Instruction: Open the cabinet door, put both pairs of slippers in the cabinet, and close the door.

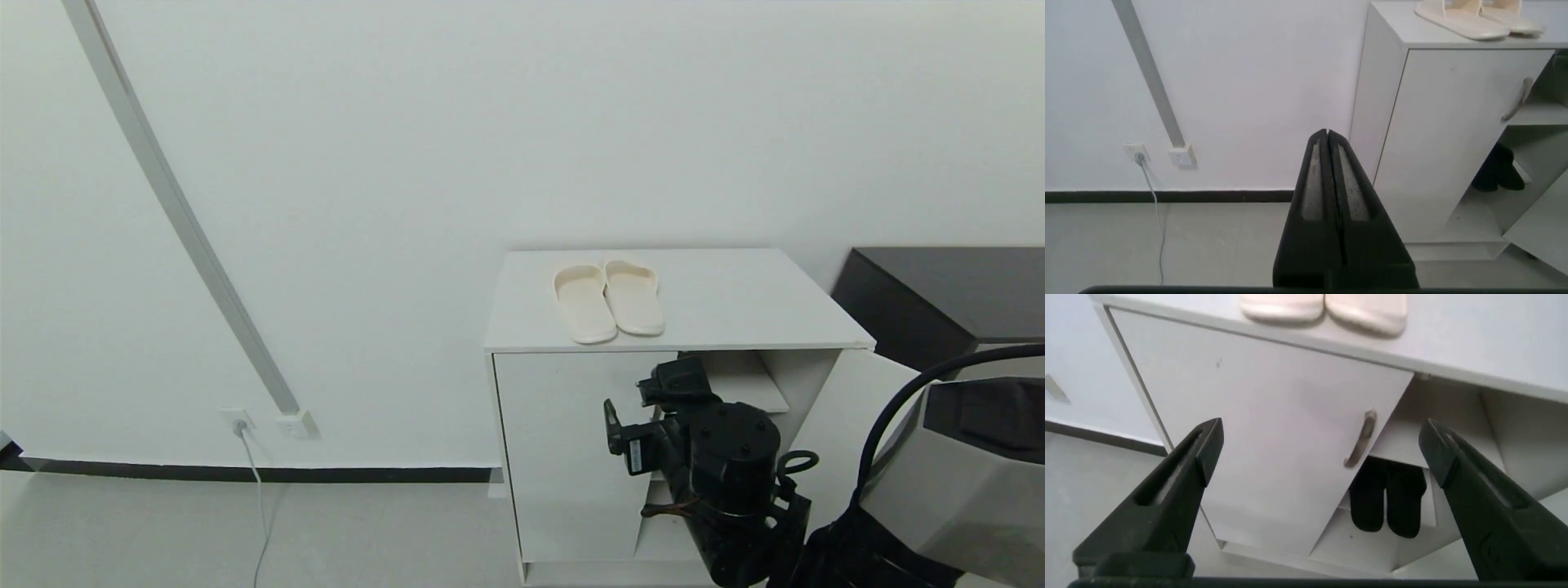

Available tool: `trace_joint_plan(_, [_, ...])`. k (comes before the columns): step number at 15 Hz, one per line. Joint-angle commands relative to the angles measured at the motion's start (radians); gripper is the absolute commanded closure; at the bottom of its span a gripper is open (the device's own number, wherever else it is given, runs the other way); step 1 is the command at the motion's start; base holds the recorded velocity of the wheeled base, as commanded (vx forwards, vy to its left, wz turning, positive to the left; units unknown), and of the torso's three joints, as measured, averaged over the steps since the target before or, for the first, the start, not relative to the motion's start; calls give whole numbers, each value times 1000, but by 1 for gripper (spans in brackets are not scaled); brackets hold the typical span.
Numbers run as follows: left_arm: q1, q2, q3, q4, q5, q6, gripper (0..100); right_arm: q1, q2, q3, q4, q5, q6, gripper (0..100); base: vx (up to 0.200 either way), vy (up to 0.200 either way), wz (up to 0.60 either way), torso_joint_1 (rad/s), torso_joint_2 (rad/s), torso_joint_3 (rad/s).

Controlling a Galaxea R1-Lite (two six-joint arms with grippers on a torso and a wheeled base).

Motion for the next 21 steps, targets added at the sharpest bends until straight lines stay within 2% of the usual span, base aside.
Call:
trace_joint_plan(1, [0,0,0,0,2,0,100,-1,-4,1,-2,0,0,0,0,0,0,198,-427,-242])
trace_joint_plan(8, [0,0,0,0,0,2,100,-30,-4,18,-20,23,0,0,0,0,0,124,-268,-144])
trace_joint_plan(10, [0,0,0,0,-1,3,100,-35,-3,-45,43,32,1,0,0,0,0,0,0,0])
trace_joint_plan(14, [0,0,0,0,0,2,100,-42,-98,-293,534,35,165,0,0,0,0,0,0,0])
trace_joint_plan(16, [0,0,0,0,0,2,100,-42,-130,-380,718,40,257,0,0,0,0,0,0,0])
trace_joint_plan(17, [0,0,0,0,-1,0,100,-39,-147,-428,784,41,276,0,0,0,0,0,0,0])
trace_joint_plan(21, [0,0,0,0,-4,2,100,-38,-158,-445,797,41,276,0,0,0,0,0,0,0])
